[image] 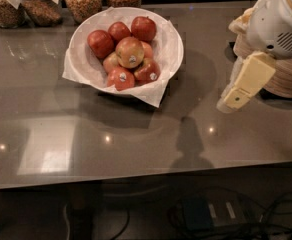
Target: Pick apple from white bowl
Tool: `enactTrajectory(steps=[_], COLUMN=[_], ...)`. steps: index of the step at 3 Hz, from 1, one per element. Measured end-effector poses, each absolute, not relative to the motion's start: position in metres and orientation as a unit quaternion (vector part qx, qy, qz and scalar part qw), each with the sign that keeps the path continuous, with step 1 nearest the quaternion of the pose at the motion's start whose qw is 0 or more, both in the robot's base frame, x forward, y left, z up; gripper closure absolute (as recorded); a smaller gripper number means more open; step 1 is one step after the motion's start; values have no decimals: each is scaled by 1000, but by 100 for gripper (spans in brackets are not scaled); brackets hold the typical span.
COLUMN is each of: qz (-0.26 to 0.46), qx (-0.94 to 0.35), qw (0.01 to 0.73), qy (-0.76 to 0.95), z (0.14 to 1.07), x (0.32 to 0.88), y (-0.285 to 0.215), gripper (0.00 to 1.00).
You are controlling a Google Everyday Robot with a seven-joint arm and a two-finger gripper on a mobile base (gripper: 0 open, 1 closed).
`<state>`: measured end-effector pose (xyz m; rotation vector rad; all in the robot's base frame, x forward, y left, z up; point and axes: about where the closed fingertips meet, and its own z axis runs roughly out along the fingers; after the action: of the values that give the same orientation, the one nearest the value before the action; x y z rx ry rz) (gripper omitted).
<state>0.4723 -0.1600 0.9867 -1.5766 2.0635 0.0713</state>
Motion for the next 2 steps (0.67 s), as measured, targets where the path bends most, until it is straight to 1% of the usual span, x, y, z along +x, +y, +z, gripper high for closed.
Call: enactTrajectory(steps=[2], qz=[57], qx=[-547], qw=[347], qy=[759], z=[1000], x=[514], y=[-101], gripper=[0])
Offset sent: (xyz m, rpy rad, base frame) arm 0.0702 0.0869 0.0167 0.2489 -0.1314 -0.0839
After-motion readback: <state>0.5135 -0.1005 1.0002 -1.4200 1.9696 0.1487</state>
